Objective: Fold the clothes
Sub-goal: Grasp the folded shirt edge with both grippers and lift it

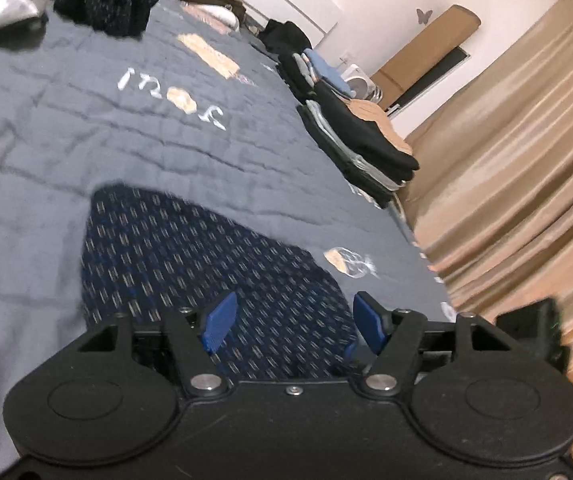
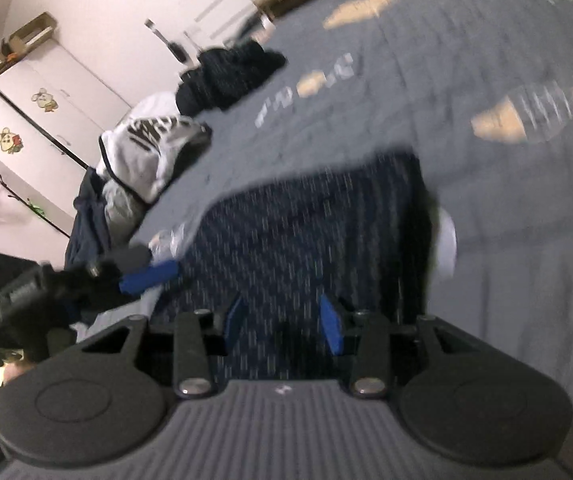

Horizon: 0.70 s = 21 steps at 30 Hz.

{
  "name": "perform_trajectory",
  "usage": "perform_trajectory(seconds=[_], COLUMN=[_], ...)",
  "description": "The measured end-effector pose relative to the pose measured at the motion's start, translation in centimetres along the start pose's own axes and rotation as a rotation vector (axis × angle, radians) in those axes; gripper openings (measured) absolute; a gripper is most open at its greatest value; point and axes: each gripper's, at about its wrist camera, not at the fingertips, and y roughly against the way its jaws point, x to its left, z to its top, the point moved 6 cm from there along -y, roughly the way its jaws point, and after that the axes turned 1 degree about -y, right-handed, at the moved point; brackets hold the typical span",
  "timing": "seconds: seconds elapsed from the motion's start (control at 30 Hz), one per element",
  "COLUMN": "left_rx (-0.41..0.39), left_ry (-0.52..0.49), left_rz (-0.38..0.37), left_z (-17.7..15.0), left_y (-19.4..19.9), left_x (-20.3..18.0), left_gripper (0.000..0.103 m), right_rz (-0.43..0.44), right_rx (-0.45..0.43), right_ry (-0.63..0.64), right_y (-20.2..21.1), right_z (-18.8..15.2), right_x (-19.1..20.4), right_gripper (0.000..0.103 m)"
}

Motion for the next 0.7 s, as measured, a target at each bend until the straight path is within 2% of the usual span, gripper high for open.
perform_trajectory(seconds=[0.1,0.23,0.4,0.5,0.57,0.63,0.7], left_rx=[0.056,0.113,0.100,0.133,0.138,0.113,0.080], left_ry=[0.029,0.001,0.066,0.113,0.092,0.083,0.066], left_rz=[-0.008,0.025,0.052,0.067,0.076,0.020,-0.026], left_z=[-2.4,-5.5,-7.6,-9.2,-9.8,-9.8,-9.7], left_y=[0.1,0.9,3.7,4.5,4.9,5.3,5.4], left_x=[0.0,-0.2,0.1,0.3,-0.4,-1.4,-2.5], left_gripper=[0.065,0.065,0.066,0.066,0.066,0.066,0.072], right_rz=[-0.009,-0.066,-0.137,-0.174,-0.116,-0.059,-0.001], right_rx=[0.013,0.047,0.090,0.110,0.045,-0.020,-0.086], right_ry=[0.000,0.004,0.009,0.012,0.010,0.007,0.005], right_y=[0.9,2.0,3.4,4.3,5.5,6.8,8.2], right_z=[-2.4,-4.4,-6.9,-8.3,-8.0,-7.7,-7.4], right_x=[-0.1,-1.2,-2.5,-3.2,-2.2,-1.3,-0.3], right_gripper=[0.042,0.041,0.042,0.042,0.042,0.042,0.042])
